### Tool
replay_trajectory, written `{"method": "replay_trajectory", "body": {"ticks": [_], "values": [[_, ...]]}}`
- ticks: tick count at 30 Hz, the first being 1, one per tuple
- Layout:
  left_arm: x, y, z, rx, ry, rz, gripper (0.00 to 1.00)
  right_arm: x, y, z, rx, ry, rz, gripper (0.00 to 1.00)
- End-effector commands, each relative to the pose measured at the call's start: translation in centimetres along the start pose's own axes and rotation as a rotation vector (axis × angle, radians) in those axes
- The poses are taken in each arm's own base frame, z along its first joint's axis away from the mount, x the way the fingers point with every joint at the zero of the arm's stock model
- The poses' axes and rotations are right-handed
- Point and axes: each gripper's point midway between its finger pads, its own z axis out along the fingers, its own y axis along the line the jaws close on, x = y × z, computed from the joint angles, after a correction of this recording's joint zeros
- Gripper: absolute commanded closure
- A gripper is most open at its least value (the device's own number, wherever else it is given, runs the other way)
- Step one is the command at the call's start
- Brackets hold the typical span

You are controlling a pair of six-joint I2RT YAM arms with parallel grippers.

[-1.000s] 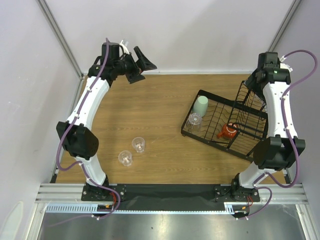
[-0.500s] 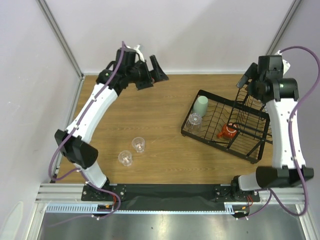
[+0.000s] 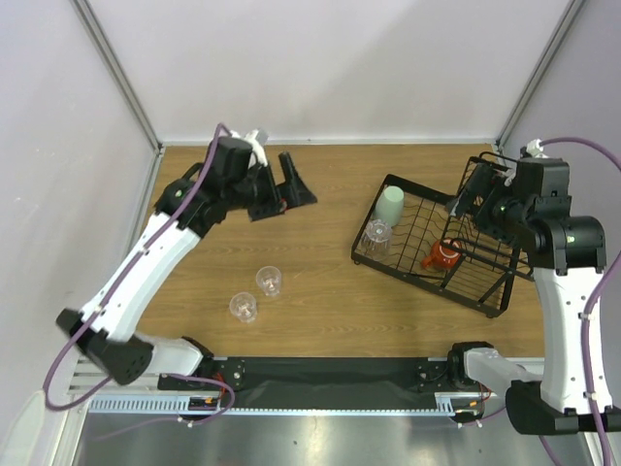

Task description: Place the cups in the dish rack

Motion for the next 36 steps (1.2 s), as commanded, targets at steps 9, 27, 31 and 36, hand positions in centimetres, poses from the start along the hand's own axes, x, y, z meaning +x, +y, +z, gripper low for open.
{"method": "replay_trajectory", "body": {"ticks": [9,27,31,36], "values": [[7.3,4.8,-4.6,-0.08,0.029,-0.059,0.04,5.5,3.7,-3.9,-0.315,0.143,0.034,0.0],[10.2,12.7,2.9,-0.386,0.145,-0.042,0.0,13.6,1.3,-5.0,-0.324,0.401,0.018,0.0],[11.1,13.2,3.8,-0.409,0.179,-0.075,0.0,12.9,1.4,-4.2,-0.306,0.404,-0.002,0.0],[12.1,13.1,5.2,-0.356,0.182,-0.136,0.0,13.2,1.2,-2.4,-0.297,0.413,-0.002,0.0]]}}
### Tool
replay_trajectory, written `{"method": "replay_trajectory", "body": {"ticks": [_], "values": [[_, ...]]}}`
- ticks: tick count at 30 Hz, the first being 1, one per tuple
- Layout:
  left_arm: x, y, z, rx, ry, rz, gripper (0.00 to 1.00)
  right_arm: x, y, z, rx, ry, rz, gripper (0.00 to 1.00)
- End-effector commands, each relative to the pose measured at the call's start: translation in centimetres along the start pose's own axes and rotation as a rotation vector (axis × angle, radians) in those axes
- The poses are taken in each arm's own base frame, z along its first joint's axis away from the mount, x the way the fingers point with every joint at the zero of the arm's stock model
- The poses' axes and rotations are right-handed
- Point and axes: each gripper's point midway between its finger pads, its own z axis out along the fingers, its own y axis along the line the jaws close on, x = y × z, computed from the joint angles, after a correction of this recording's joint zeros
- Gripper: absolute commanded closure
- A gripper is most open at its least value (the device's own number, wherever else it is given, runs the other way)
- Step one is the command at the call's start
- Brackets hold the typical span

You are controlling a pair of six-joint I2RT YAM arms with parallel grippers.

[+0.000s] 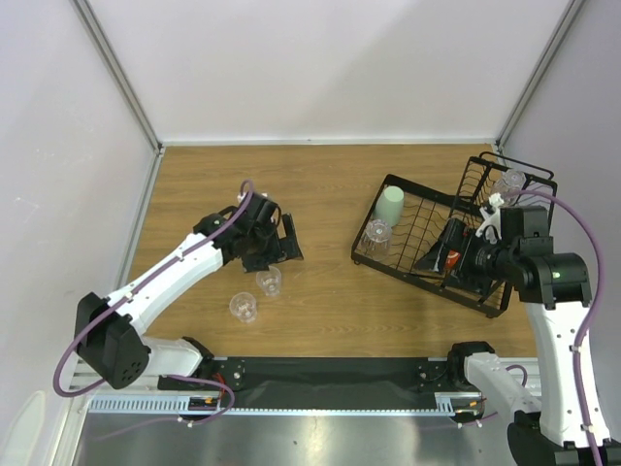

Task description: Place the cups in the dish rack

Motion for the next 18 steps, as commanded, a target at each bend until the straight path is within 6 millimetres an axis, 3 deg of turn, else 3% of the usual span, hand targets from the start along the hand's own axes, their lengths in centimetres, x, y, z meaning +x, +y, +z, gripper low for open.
{"method": "replay_trajectory", "body": {"ticks": [1,4,9,18], "values": [[0.2,-0.6,1.1,0.033,-0.003,-0.065,0.01,0.2,-0.6,0.9,0.009,0.019,-0.017,0.0],[0.5,0.2,1.6,-0.012,0.006,-0.073,0.11,-0.1,-0.9,1.5,0.015,0.019,-0.014,0.0],[0.2,1.5,3.0,-0.08,-0.009,-0.062,0.12,-0.9,-1.0,2.2,0.028,0.022,-0.02,0.0],[1.0,2.9,5.7,-0.173,0.047,-0.055,0.23,-1.6,-1.8,3.1,0.066,0.024,-0.031,0.0]]}}
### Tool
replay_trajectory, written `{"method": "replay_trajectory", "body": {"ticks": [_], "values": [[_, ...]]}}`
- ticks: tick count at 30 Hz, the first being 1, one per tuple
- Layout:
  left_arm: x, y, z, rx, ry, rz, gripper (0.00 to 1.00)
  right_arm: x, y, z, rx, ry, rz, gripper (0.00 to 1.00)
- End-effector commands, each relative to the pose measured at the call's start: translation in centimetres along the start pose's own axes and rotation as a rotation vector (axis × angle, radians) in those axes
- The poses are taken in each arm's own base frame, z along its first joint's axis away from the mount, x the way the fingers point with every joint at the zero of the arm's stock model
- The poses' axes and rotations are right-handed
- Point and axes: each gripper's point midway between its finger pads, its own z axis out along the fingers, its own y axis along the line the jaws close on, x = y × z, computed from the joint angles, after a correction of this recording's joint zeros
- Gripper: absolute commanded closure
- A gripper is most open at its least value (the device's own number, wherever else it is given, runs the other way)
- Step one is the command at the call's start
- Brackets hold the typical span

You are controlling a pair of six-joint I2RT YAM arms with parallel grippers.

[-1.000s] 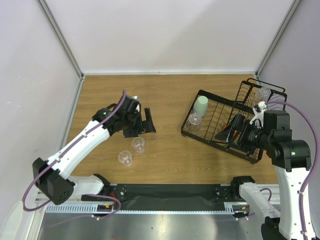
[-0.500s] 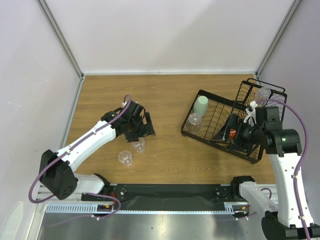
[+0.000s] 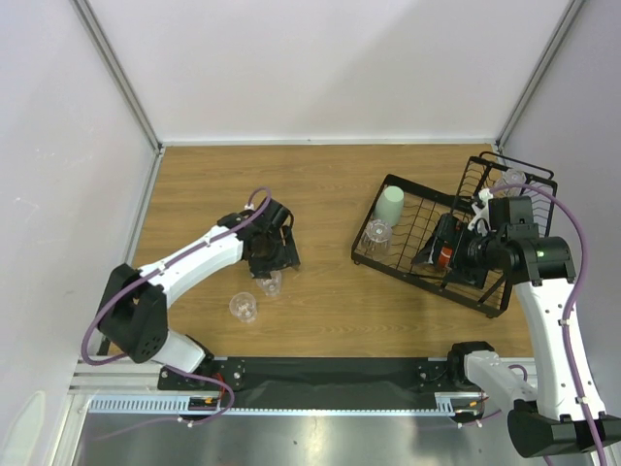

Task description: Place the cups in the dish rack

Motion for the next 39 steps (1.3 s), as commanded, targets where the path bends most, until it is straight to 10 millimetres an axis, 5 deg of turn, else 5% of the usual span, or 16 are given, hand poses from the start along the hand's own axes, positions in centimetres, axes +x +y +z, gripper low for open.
{"method": "replay_trajectory", "body": {"ticks": [1,11,23,28,36,39], "values": [[-0.7,-0.1,0.7,-0.014,-0.026,-0.006,0.26,-1.0,-0.2,0.1,0.014,-0.033,-0.042,0.0],[0.1,0.8,3.3,-0.074,0.034,0.02,0.48,-1.8,-0.7,0.0,0.06,-0.043,-0.068,0.0],[0.6,1.2,3.8,-0.059,0.068,0.04,0.98,-2.2,0.7,0.2,-0.007,-0.04,-0.054,0.0],[0.4,0.4,3.2,-0.049,0.096,0.068,1.0,-2.6,2.1,-0.5,-0.076,-0.085,-0.06,0.0],[-2.2,-1.1,-1.5,-0.034,0.083,0.162,1.0,-1.6,2.7,-0.9,-0.151,-0.137,-0.056,0.0],[-1.8,-1.8,-2.5,0.031,0.105,0.132,1.0,-1.3,2.5,-0.7,-0.151,-0.133,-0.056,0.0]]}}
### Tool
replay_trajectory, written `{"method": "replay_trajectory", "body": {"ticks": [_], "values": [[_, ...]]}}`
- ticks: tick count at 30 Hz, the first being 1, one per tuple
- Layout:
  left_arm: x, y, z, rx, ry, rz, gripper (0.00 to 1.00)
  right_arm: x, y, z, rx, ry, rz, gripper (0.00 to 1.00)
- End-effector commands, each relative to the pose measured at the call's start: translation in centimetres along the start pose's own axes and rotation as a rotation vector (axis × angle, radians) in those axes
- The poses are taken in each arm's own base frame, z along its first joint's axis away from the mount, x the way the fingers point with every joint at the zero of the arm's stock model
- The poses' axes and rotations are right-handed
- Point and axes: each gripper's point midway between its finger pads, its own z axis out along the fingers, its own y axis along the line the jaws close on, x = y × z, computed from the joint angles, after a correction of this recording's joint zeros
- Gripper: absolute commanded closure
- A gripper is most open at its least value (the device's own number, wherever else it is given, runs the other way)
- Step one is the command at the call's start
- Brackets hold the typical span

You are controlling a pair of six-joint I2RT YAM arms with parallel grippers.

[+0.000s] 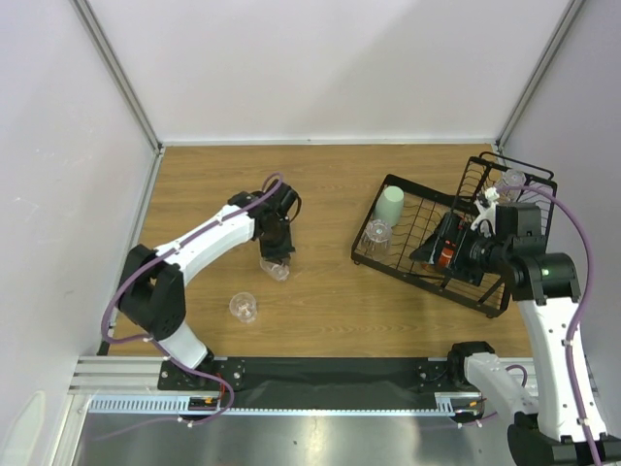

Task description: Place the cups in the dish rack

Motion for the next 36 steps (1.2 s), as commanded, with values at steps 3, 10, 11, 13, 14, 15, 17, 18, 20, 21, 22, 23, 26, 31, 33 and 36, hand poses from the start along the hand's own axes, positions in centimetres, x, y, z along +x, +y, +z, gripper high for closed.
{"method": "replay_trajectory", "body": {"ticks": [3,10,11,13,14,15,17,18,20,21,22,23,26,31,33,36], "values": [[0.6,-1.4,-3.6,0.161,0.031,0.003,1.0,-0.4,1.6,-0.8,-0.059,0.014,-0.036,0.0],[-1.5,-7.6,-9.7,0.648,-0.201,0.001,1.0,-2.4,3.2,-2.8,-0.059,-0.025,-0.144,0.0],[-2.7,-9.2,-11.3,0.741,-0.254,-0.01,1.0,-2.8,3.6,-3.1,-0.063,-0.033,-0.148,0.0],[-3.0,-10.8,-13.2,0.843,-0.258,-0.019,1.0,-3.4,4.2,-3.3,-0.071,-0.041,-0.137,0.0],[-3.3,-11.3,-14.0,0.876,-0.268,-0.022,1.0,-4.1,4.7,-3.5,-0.084,-0.059,-0.14,0.0],[-3.8,-12.2,-15.6,0.934,-0.3,-0.003,1.0,-4.3,5.1,-3.7,-0.093,-0.067,-0.142,0.0],[-3.8,-12.9,-17.7,0.998,-0.303,0.006,1.0,-4.9,5.6,-3.9,-0.107,-0.087,-0.133,0.01],[-4.5,-13.8,-19.9,1.059,-0.349,0.034,1.0,-5.1,5.8,-4.0,-0.114,-0.093,-0.129,0.0],[-4.9,-15.1,-22.0,1.135,-0.355,0.08,1.0,-5.4,6.7,-4.2,-0.151,-0.098,-0.113,0.0],[-5.7,-16.1,-25.0,1.19,-0.396,0.121,1.0,-5.6,7.0,-4.3,-0.165,-0.107,-0.111,0.01],[-6.0,-16.7,-26.4,1.222,-0.408,0.156,1.0,-6.3,7.5,-4.5,-0.185,-0.133,-0.102,0.0],[-6.4,-17.7,-26.3,1.239,-0.381,0.179,1.0,-6.6,7.8,-4.6,-0.196,-0.149,-0.097,0.0],[-7.6,-20.3,-30.6,1.377,-0.42,0.212,1.0,-7.9,9.2,-5.5,-0.253,-0.221,-0.07,0.0],[-8.4,-22.3,-32.7,1.57,-0.415,0.133,1.0,-9.2,10.1,-5.6,-0.35,-0.218,0.051,0.0],[-8.8,-23.0,-32.5,1.598,-0.412,0.123,1.0,-9.8,9.8,-5.5,-0.366,-0.219,0.099,0.0],[-8.7,-23.9,-33.4,1.682,-0.398,0.113,1.0,-10.5,9.5,-5.3,-0.388,-0.225,0.152,0.0]]}}
